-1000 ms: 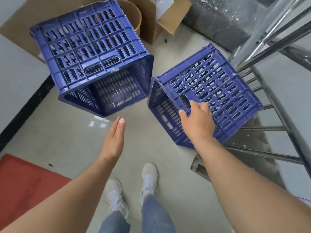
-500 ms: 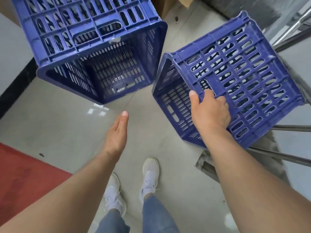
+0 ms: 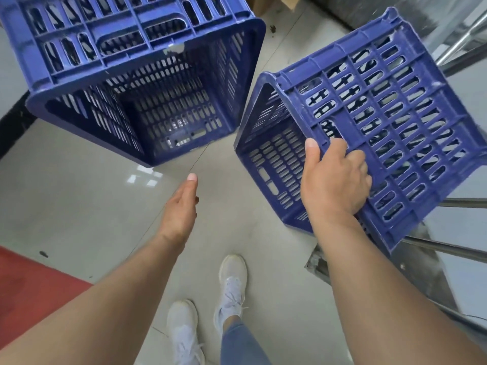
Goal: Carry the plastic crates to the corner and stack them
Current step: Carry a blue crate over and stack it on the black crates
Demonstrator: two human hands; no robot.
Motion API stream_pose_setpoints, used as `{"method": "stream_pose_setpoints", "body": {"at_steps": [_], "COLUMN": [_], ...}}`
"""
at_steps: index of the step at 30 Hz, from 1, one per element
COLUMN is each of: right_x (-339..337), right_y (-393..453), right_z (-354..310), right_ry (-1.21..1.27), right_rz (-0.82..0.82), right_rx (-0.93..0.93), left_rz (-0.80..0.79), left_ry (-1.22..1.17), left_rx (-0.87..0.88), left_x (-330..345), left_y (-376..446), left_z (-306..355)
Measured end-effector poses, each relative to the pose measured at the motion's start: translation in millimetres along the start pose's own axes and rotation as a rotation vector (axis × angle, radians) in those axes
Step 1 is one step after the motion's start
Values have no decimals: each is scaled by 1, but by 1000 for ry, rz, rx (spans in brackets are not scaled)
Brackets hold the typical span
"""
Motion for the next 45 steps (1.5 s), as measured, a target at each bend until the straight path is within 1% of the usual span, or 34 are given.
{"method": "stream_pose_setpoints", "body": {"at_steps": [8,12,17,23,28,32,40,45], "right_x": [1,2,-1,5,3,-8,-40,-49], "right_y": [-1,1,3,7,7,5,-3,-16], "right_z": [1,3,7,9,18,22,13,4], "right_ry": [10,-7,-27,-53,-50,-48,-24,-51], "right_rz": [49,48,42,101,131,150,171,160], "right_rx": [-12,-56,-107,-147,-220,-247,-249,-253], "left_rz": [-52,-44,-37,-49,-31,-20,30,99], "left_ry": [31,43,56,25,-47,-59,-53,-52], "left_rx": [34,58,82,70,51,58,31,14], "left_x": [7,5,1,10,18,14,-7,-29], "left_y": [-9,-11,-17,-11,-3,-2,0,0], "left_z": [-11,-19,-40,-69,-74,-72,-91,-106]}}
Point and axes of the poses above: each hand's wrist, its own y-axis towards the middle knuckle, its own x-axis out of the palm, z = x × y, the point moved 2 cm from there along y, towards the middle knuckle, and after that the axes turned 3 degrees about -z, right-handed, at the moved point
